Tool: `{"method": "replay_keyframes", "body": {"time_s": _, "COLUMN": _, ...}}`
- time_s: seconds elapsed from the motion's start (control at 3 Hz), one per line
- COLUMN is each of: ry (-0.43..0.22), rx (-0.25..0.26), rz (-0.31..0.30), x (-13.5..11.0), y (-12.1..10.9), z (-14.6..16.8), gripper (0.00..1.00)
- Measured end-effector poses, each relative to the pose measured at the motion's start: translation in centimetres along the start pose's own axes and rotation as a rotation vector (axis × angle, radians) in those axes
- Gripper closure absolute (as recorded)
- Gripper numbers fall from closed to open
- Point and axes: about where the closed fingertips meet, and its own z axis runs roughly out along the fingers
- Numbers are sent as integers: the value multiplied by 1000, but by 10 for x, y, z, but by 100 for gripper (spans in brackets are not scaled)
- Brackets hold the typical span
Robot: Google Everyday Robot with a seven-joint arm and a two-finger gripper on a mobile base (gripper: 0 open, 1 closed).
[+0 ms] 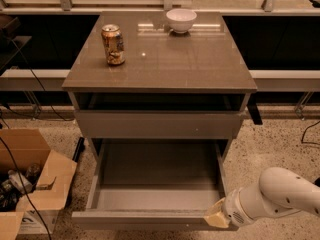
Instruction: Close middle drawer
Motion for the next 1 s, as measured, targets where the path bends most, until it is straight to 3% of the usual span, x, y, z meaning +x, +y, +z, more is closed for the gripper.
{"method": "replay_keyframes", "body": {"time_s": 1.0, "ry": 94, "rx": 53, "rz": 39, "x": 32, "y": -28, "z": 70, "gripper": 100}}
